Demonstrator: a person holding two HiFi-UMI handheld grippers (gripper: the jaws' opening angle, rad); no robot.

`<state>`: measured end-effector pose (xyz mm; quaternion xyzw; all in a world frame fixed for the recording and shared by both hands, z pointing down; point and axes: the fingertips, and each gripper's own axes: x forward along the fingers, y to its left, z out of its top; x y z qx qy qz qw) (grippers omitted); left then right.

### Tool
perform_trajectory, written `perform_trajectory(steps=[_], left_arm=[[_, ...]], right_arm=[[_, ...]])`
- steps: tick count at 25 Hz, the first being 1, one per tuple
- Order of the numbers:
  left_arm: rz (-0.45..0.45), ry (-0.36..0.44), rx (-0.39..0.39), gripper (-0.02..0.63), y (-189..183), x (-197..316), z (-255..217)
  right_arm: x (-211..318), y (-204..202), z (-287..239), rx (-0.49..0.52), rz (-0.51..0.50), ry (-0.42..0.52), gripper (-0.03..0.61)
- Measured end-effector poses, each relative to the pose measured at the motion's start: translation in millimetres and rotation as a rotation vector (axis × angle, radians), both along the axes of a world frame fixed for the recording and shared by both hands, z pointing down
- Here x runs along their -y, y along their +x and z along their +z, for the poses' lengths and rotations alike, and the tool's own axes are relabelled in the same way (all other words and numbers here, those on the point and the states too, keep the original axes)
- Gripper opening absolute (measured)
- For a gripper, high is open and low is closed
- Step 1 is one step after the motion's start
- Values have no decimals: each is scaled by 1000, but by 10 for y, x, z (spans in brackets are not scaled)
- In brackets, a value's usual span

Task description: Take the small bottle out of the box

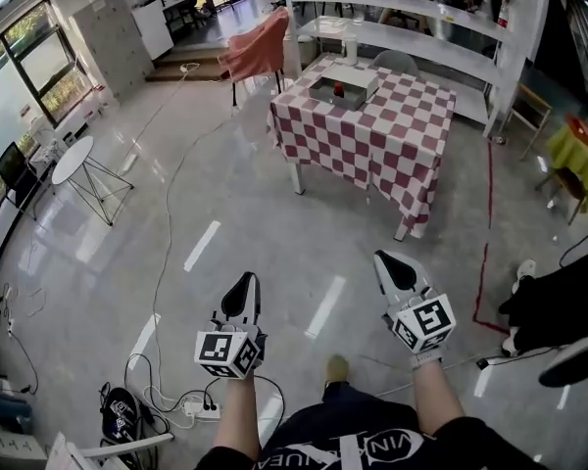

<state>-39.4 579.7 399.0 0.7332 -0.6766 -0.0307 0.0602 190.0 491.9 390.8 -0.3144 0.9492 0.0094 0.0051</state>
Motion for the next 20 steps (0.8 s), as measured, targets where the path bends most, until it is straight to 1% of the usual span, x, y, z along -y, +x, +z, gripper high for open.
perform_trajectory(steps=[2, 5, 10, 15, 20], left_arm=[[-5, -13, 2, 24, -92, 226, 50], [-12, -25, 1, 25, -200, 556, 96], [-11, -45, 2, 24, -262, 983, 190], [5, -65, 8, 25, -224, 1275, 253], [16, -52, 9, 25, -192, 1476, 207]], right_arm=[[268, -32, 40, -3, 20, -8, 5], [649, -32, 92, 29, 50, -43, 6], [1097, -6, 254, 54, 69, -103, 6], [1359, 87, 301, 95, 93, -139, 6], [1519, 226, 317, 106, 123, -153, 6]])
